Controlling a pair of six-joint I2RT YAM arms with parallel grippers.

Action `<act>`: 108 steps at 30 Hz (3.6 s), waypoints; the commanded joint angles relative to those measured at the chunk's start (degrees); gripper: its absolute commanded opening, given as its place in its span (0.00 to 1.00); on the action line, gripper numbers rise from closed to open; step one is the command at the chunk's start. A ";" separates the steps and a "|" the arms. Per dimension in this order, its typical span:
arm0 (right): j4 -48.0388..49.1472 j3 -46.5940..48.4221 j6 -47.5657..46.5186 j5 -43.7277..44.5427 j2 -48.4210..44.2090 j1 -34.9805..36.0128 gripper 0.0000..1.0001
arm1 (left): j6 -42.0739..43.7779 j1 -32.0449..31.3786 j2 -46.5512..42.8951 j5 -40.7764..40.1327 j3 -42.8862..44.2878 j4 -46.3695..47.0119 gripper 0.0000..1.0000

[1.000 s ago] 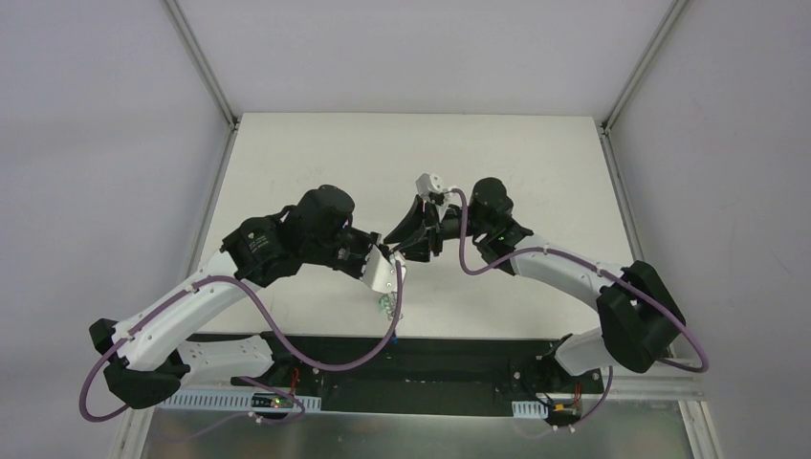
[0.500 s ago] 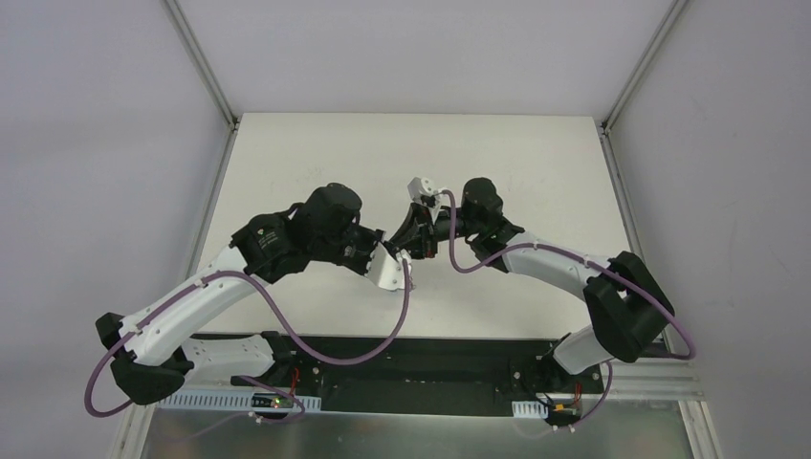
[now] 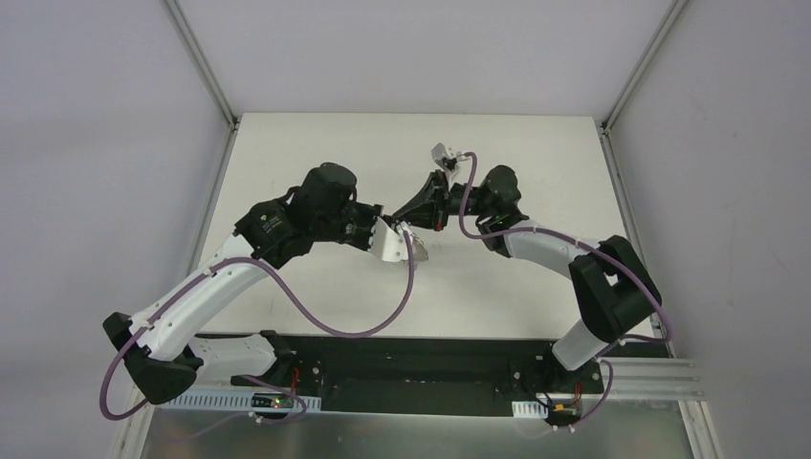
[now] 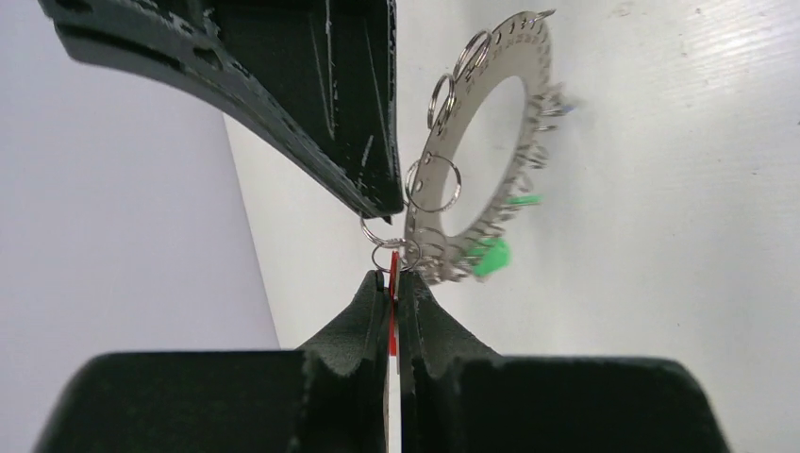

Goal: Remove the keys from the keyring

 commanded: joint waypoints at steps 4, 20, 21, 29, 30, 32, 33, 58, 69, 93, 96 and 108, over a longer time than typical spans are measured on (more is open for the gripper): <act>29.93 1.09 24.86 5.25 5.44 -3.08 0.00 | -1.19 4.39 1.48 6.00 -0.21 4.90 0.00; 20.18 -0.83 6.45 0.97 -0.10 -5.34 0.49 | -0.37 5.72 -0.03 9.27 -1.45 6.36 0.00; 17.50 -0.20 4.45 1.09 -0.49 -5.32 0.49 | -0.26 5.72 -0.03 9.36 -1.52 6.36 0.00; -20.13 3.73 -25.19 6.14 -7.85 -2.32 0.48 | 0.02 5.72 -0.34 9.62 -1.93 6.44 0.00; -20.29 3.71 -25.28 5.42 -7.88 -2.30 0.48 | 0.07 5.74 -0.49 9.78 -2.00 6.44 0.00; -21.23 3.84 -26.17 4.45 -7.85 -2.02 0.48 | 0.13 5.72 -0.64 10.22 -2.16 6.53 0.00; -23.39 4.21 -27.48 4.15 -7.86 -1.63 0.48 | 0.11 5.72 -0.73 10.54 -2.25 6.61 0.00; -50.34 12.53 -46.68 1.14 -6.42 5.28 0.03 | 0.52 5.71 -2.41 13.96 -3.92 8.55 0.00; -30.69 7.33 -20.67 6.52 -7.95 4.10 0.00 | -0.49 5.80 -3.65 10.89 -7.07 11.31 0.00; 18.20 -7.84 12.51 21.26 -9.49 -1.10 0.00 | -8.85 7.71 -0.85 13.64 -8.31 14.32 0.00; 5.75 -9.81 5.39 28.60 -13.95 -2.26 0.00 | -16.77 8.91 1.35 12.65 -6.48 16.16 0.00; -42.06 -10.21 -18.46 55.21 -40.02 -2.61 0.00 | -70.99 17.91 21.99 0.50 3.63 21.07 0.00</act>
